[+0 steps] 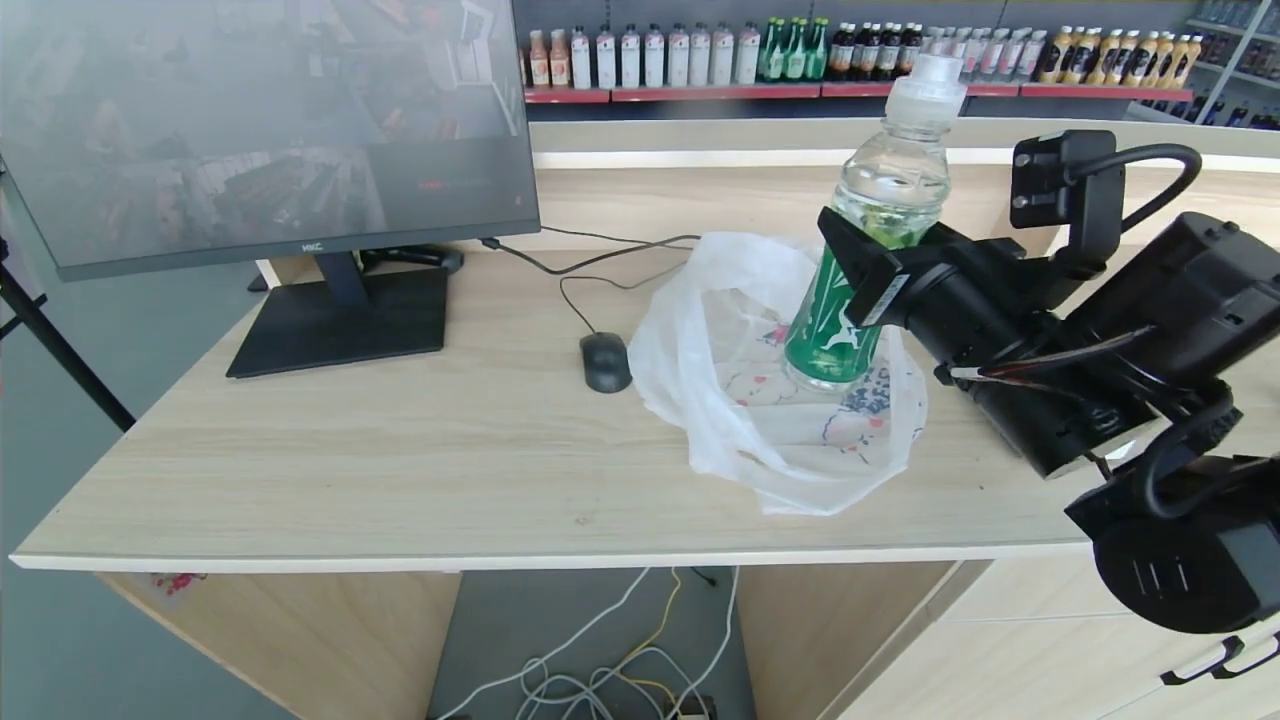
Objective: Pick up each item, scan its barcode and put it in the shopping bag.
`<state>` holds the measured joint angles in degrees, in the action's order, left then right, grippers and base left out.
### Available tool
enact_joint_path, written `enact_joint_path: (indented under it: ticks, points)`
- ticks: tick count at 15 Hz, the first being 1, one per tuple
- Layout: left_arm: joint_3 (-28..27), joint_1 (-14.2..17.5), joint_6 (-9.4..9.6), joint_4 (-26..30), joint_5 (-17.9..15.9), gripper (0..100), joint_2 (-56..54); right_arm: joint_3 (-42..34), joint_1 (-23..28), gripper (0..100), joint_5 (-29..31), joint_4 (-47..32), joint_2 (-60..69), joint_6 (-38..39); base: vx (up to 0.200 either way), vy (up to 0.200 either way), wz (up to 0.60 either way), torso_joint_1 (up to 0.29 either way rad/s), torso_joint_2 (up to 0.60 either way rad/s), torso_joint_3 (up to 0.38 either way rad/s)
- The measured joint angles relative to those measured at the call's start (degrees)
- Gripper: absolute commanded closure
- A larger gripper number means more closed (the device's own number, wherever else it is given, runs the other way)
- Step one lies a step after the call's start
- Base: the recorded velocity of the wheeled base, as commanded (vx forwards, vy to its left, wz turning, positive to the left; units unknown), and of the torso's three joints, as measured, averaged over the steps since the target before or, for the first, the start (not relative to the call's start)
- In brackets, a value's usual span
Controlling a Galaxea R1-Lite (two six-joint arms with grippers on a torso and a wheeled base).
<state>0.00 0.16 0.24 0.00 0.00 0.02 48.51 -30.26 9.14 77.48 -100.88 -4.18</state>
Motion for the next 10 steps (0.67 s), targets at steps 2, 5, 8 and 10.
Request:
enact_joint_path:
  ticks: [2,5,8,10]
  points:
    - [0.00,-0.02,0.02,0.00,0.00,0,0.00,2.71,0.02,100,-0.23,0.06,-2.40,0.06,0.000,0.000,0.00,0.000,0.00,0.000]
    - [0.00,0.05,0.02,0.00,0.00,0,0.00,5.68,0.41,100,-0.20,-0.02,-5.84,0.02,0.000,0.000,0.00,0.000,0.00,0.000]
    - [0.00,-0.02,0.02,0.00,0.00,0,0.00,8.16,0.24,100,-0.44,-0.07,-9.35,0.28,0.000,0.000,0.00,0.000,0.00,0.000]
    - [0.00,0.00,0.02,0.00,0.00,0,0.00,8.91,0.28,100,-0.33,-0.24,-11.22,0.84,0.000,0.000,0.00,0.000,0.00,0.000]
